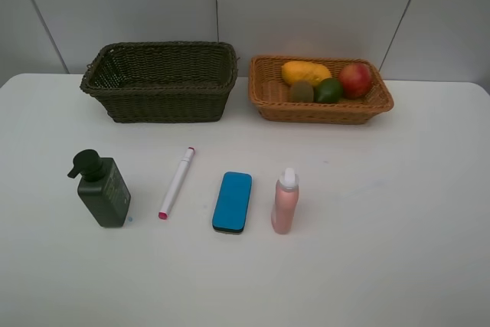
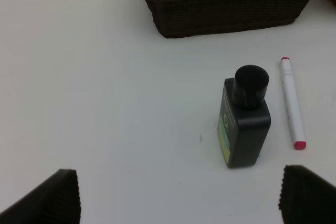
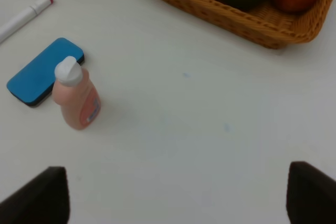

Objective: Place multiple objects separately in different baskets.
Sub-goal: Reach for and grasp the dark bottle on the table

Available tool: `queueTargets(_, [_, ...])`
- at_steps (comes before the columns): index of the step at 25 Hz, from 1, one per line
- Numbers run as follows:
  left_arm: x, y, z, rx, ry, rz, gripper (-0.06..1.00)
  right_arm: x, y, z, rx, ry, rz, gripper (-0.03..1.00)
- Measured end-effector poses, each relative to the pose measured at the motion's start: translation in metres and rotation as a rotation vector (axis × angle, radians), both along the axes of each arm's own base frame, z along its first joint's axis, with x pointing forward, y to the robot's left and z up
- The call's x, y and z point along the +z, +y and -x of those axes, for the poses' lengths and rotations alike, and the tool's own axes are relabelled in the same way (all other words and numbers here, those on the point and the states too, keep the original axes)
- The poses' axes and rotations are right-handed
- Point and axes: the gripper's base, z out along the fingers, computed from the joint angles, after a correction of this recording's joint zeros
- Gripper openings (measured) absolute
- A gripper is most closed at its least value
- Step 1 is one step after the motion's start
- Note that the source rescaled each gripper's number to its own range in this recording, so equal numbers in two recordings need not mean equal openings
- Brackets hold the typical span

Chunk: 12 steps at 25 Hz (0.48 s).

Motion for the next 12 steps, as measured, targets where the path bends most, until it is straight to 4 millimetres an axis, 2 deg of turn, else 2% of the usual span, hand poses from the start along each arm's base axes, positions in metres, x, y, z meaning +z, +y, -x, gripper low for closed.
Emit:
queueTargets(8, [0.000,0.000,0.000,0.000,0.000,0.000,1.00,-0.033,-0.002,0.027,-0.062,-0.077,-0.020,1.00])
queueTargets(12, [0.000,0.000,0.000,0.000,0.000,0.000,1.00,-0.042,-0.004,0.037,-0.113,-0.125,-0.023,1.00])
